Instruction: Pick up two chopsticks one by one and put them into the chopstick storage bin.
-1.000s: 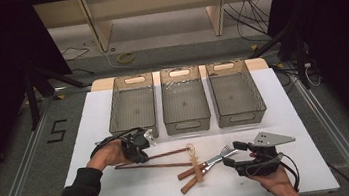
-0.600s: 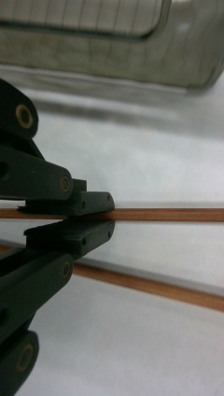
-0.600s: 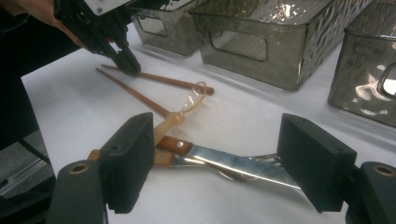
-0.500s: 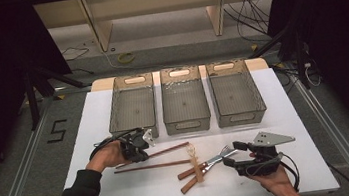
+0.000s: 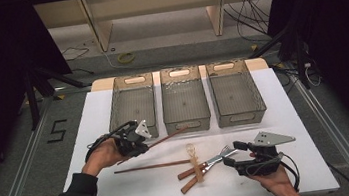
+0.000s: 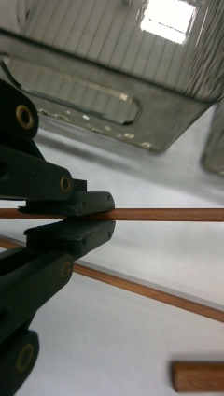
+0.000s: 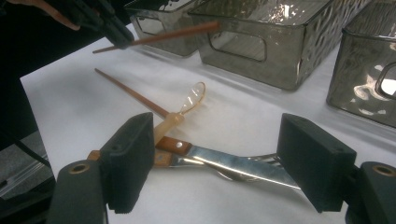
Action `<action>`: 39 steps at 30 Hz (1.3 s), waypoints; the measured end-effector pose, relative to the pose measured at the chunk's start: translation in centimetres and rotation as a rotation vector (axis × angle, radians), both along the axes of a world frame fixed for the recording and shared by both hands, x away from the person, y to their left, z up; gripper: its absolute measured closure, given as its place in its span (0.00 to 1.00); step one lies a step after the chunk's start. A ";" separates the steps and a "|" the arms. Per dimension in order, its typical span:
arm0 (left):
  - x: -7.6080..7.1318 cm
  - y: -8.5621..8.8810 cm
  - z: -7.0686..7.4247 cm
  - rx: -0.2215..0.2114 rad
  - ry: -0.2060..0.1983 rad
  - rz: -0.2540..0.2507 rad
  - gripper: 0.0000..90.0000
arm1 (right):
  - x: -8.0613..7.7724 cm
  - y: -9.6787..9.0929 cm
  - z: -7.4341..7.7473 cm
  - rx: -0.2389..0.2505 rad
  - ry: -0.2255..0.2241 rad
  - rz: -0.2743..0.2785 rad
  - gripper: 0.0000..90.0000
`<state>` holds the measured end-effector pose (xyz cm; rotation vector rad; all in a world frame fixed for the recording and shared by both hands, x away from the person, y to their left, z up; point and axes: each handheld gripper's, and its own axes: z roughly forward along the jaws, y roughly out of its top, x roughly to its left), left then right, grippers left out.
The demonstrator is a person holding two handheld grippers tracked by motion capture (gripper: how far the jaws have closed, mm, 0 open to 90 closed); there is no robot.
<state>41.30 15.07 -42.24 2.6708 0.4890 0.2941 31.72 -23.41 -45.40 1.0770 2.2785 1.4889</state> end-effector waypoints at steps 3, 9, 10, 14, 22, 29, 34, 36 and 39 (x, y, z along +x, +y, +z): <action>0.0 0.2 0.9 -0.041 -0.014 0.030 0.94 | 0.0 0.0 0.0 -0.001 -0.001 0.000 0.32; 0.4 0.7 2.2 -0.113 -0.028 0.087 0.94 | 0.0 0.0 0.0 0.000 -0.003 0.000 0.32; 0.5 0.9 2.4 -0.121 -0.036 0.097 0.94 | 0.0 0.0 0.0 0.001 -0.002 0.000 0.32; 1.1 1.4 3.2 -0.164 -0.061 0.141 0.94 | 0.0 0.0 0.0 0.001 -0.001 0.000 0.32; 2.4 2.4 4.3 -0.217 -0.077 0.216 0.94 | 0.0 0.0 0.0 0.002 -0.001 0.002 0.32; 3.7 3.7 5.3 -0.264 -0.094 0.281 0.94 | 0.0 0.0 0.0 0.002 -0.001 0.001 0.32; 4.7 4.3 6.0 -0.283 -0.109 0.322 0.94 | 0.0 0.0 0.0 0.002 0.000 0.001 0.32; 5.2 4.5 6.4 -0.291 -0.115 0.342 0.94 | 0.0 -0.1 0.0 0.002 -0.002 0.001 0.32; 5.8 4.8 6.7 -0.298 -0.125 0.367 0.94 | 0.0 -0.1 0.0 0.005 -0.002 0.002 0.32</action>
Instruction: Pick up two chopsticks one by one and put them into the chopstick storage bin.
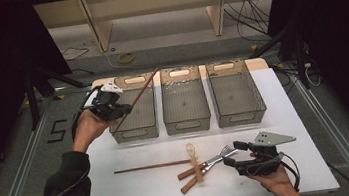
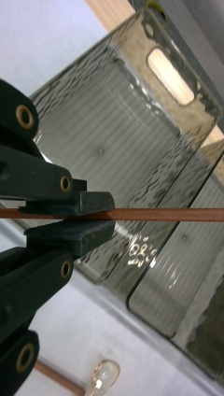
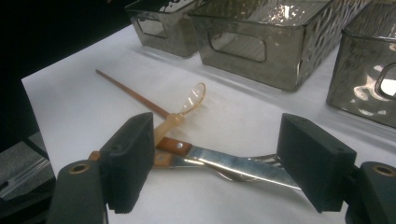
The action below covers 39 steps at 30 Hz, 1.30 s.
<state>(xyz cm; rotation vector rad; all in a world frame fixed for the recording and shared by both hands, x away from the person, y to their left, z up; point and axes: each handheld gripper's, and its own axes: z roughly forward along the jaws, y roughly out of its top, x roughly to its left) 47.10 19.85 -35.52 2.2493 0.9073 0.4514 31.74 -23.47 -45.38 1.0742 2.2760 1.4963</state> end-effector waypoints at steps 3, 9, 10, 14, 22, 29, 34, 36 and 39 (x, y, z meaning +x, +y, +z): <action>0.5 0.1 0.1 -0.010 -0.008 0.020 0.94 | 0.0 0.0 0.0 0.000 0.002 0.000 0.32; 2.0 0.4 -0.1 -0.024 -0.013 0.076 0.94 | 0.0 0.0 0.0 0.000 0.002 0.001 0.32; 2.3 0.5 -0.2 -0.027 -0.013 0.082 0.94 | 0.0 0.0 0.0 0.000 0.002 0.002 0.32; 3.1 0.7 -0.7 -0.039 -0.004 0.111 0.94 | 0.0 0.0 0.0 0.001 0.003 0.002 0.32; 4.0 1.4 -1.7 -0.062 0.004 0.156 0.94 | 0.1 0.0 -0.1 0.001 0.005 0.005 0.32; 4.5 2.1 -2.8 -0.071 0.030 0.188 0.94 | 0.1 0.0 -0.1 0.002 0.004 0.005 0.32; 4.7 2.3 -3.6 -0.080 0.051 0.202 0.94 | 0.1 0.0 -0.1 0.003 0.007 0.005 0.32; 4.8 2.4 -4.0 -0.088 0.066 0.203 0.94 | 0.1 0.0 -0.1 0.002 0.005 0.006 0.32; 4.8 2.5 -4.4 -0.095 0.074 0.213 0.94 | 0.1 0.0 -0.1 0.002 0.004 0.005 0.32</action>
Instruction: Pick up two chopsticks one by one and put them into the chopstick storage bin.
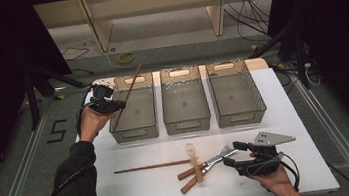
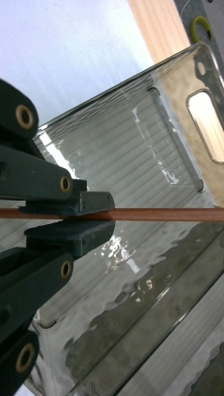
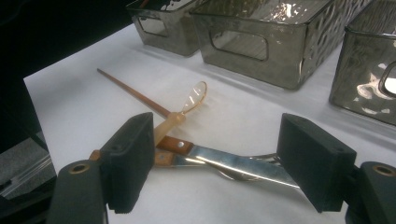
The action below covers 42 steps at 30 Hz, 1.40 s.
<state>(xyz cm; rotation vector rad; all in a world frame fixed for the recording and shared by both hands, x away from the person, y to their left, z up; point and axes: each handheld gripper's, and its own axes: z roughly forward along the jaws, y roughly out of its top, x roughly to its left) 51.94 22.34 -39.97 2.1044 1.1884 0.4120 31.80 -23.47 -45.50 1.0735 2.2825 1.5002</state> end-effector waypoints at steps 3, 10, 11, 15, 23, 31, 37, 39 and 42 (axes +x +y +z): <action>0.0 0.0 -0.3 0.002 0.006 0.004 0.94 | 0.0 0.0 0.0 0.001 0.001 0.000 0.32; 0.1 -0.1 -1.0 -0.001 0.025 0.011 0.93 | 0.0 0.0 0.0 0.000 0.003 0.001 0.32; 0.1 -0.1 -1.1 0.000 0.029 0.012 0.93 | 0.0 0.0 0.0 0.000 0.003 0.001 0.32; 0.3 -0.2 -1.6 0.007 0.047 0.023 0.93 | 0.0 0.1 0.0 -0.001 0.004 0.001 0.32; 0.4 -0.2 -2.2 0.018 0.038 0.048 0.86 | 0.0 0.0 0.0 -0.001 0.002 0.001 0.32; -0.7 -0.8 -1.3 0.022 0.027 -0.012 0.62 | -0.1 0.0 0.0 -0.001 0.000 0.000 0.32; -2.7 -1.4 -0.3 -0.002 0.006 -0.088 0.49 | -0.1 0.0 0.1 0.001 -0.001 -0.002 0.32; -3.5 -1.7 -0.1 -0.005 -0.006 -0.123 0.47 | -0.1 0.0 0.1 0.000 -0.001 -0.003 0.32; -4.8 -2.1 -0.2 -0.010 -0.011 -0.160 0.42 | -0.1 0.0 0.1 -0.002 -0.002 -0.002 0.32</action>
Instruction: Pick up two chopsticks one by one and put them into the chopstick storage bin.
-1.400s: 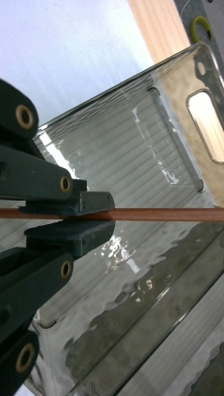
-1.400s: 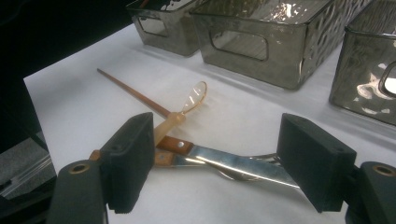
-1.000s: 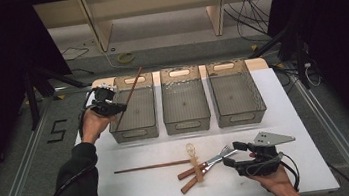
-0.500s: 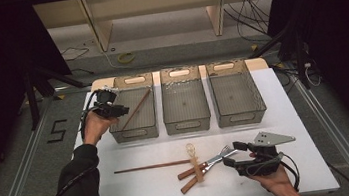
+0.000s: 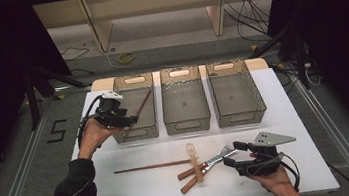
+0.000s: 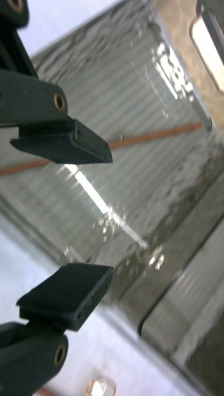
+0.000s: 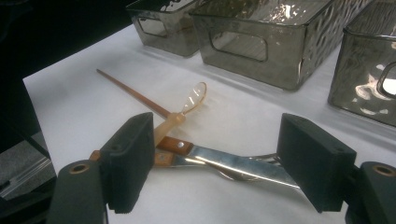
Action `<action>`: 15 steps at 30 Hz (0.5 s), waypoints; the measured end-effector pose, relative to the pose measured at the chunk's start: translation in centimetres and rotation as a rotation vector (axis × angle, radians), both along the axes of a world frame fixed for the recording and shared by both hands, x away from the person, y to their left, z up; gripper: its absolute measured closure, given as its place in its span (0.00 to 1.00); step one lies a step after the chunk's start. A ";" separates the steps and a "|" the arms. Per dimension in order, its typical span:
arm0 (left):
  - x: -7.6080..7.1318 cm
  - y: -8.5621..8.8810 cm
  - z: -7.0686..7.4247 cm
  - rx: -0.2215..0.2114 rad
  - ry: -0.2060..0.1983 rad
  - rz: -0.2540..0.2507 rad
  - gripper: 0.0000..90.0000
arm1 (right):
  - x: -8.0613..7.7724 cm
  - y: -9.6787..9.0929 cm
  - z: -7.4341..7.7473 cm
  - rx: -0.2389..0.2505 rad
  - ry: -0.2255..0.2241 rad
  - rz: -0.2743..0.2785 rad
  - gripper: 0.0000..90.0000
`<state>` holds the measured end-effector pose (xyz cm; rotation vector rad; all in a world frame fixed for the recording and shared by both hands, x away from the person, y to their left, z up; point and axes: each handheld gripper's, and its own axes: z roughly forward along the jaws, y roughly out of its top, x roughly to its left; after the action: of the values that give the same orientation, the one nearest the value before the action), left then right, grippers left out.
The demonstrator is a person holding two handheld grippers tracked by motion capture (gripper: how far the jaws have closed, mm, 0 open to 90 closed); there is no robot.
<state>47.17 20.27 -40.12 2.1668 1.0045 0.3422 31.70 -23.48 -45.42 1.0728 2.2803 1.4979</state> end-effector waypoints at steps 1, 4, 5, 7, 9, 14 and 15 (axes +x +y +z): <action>-0.4 -0.1 0.0 -0.012 -0.001 -0.009 0.40 | 0.0 0.0 0.0 0.001 0.002 -0.001 0.32; -1.4 -0.7 -0.2 -0.015 -0.014 -0.045 0.38 | 0.0 0.0 0.0 0.001 0.000 -0.005 0.32; -1.6 -0.9 -0.1 0.005 -0.007 -0.055 0.37 | 0.0 0.0 0.0 0.004 -0.001 -0.006 0.32; -2.2 -1.3 0.0 0.004 -0.014 -0.071 0.36 | 0.0 0.0 0.1 0.004 -0.008 -0.004 0.32; -2.7 -1.5 0.0 0.023 -0.007 -0.097 0.34 | -0.1 -0.1 0.2 0.006 -0.012 -0.002 0.32; -3.7 -2.1 -0.3 0.052 0.016 -0.135 0.30 | -0.2 -0.1 0.2 0.006 -0.013 -0.001 0.32; -3.8 -2.3 -0.5 0.065 0.021 -0.142 0.30 | -0.2 -0.1 0.3 0.005 -0.017 -0.001 0.32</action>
<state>43.34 18.00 -40.59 2.2899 0.8555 0.2884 31.52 -23.53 -45.15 1.0584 2.2661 1.5070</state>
